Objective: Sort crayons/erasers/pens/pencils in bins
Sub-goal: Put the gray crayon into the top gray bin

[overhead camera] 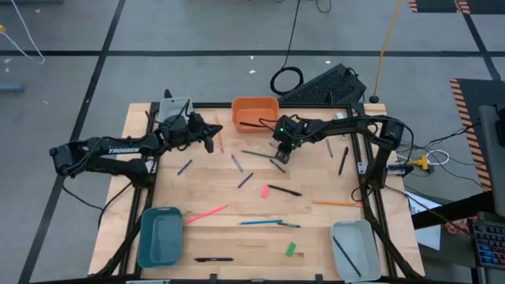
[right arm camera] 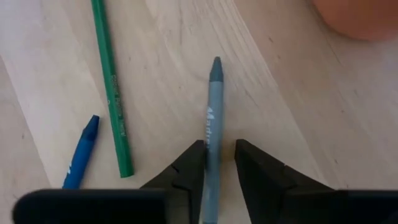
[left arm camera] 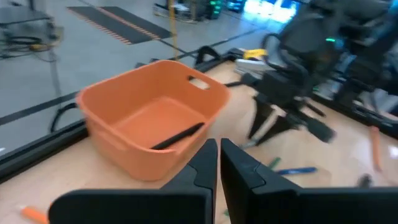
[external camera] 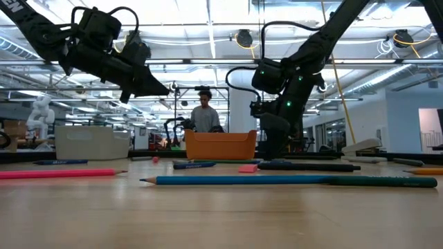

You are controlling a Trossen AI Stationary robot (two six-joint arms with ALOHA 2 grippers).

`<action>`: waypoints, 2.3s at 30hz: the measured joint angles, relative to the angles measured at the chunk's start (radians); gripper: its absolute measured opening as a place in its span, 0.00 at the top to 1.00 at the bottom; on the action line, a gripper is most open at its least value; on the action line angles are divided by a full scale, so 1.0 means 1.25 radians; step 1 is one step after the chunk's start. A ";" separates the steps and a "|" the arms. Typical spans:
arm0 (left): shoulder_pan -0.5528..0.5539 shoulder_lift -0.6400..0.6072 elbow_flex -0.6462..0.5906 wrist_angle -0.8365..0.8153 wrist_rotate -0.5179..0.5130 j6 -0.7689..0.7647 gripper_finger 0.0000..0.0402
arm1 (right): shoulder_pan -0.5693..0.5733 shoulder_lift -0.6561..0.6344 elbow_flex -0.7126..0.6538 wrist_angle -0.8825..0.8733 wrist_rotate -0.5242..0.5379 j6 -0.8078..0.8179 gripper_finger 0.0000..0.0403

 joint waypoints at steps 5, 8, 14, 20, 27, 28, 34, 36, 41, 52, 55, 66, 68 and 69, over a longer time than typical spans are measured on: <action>-0.001 0.000 0.000 0.015 0.050 -0.072 0.95 | 0.000 0.002 -0.001 -0.004 -0.001 0.025 0.91; -0.002 0.000 0.000 0.021 0.101 -0.096 0.95 | 0.002 0.003 -0.001 -0.007 -0.002 0.025 0.96; -0.018 0.005 -0.001 0.021 0.154 -0.129 0.95 | 0.002 0.002 -0.003 0.061 -0.044 0.074 0.94; -0.054 0.005 -0.001 0.020 0.149 -0.170 0.85 | 0.001 -0.026 -0.006 0.138 -0.099 0.084 0.93; -0.076 0.005 -0.001 0.028 0.127 -0.235 0.62 | 0.018 -0.071 -0.005 0.333 -0.201 0.142 0.94; -0.078 0.005 -0.001 0.029 0.117 -0.235 0.59 | 0.023 -0.069 -0.005 0.368 -0.219 0.153 0.94; -0.082 0.005 -0.001 0.041 0.085 -0.238 0.48 | 0.067 -0.071 -0.005 0.592 -0.245 0.220 0.94; -0.082 0.005 -0.001 0.073 0.088 -0.241 0.47 | 0.079 -0.071 -0.005 0.656 -0.239 0.241 0.94; -0.086 0.005 -0.001 0.179 0.116 -0.256 0.48 | 0.102 -0.072 -0.005 0.774 -0.237 0.281 0.94; -0.143 0.017 0.005 0.270 0.103 -0.207 0.51 | 0.109 -0.073 -0.004 0.886 -0.236 0.291 0.93; -0.159 0.046 0.026 0.266 0.087 -0.182 0.51 | 0.111 -0.073 -0.004 0.894 -0.236 0.285 0.93; -0.169 0.121 0.108 0.278 0.102 -0.108 0.54 | 0.125 -0.073 -0.004 0.921 -0.237 0.264 0.93; -0.169 0.120 0.110 0.285 0.104 -0.092 0.59 | 0.125 -0.073 -0.004 0.924 -0.237 0.262 0.93; -0.169 0.120 0.110 0.286 0.107 -0.086 0.62 | 0.125 -0.073 -0.004 0.928 -0.237 0.262 0.93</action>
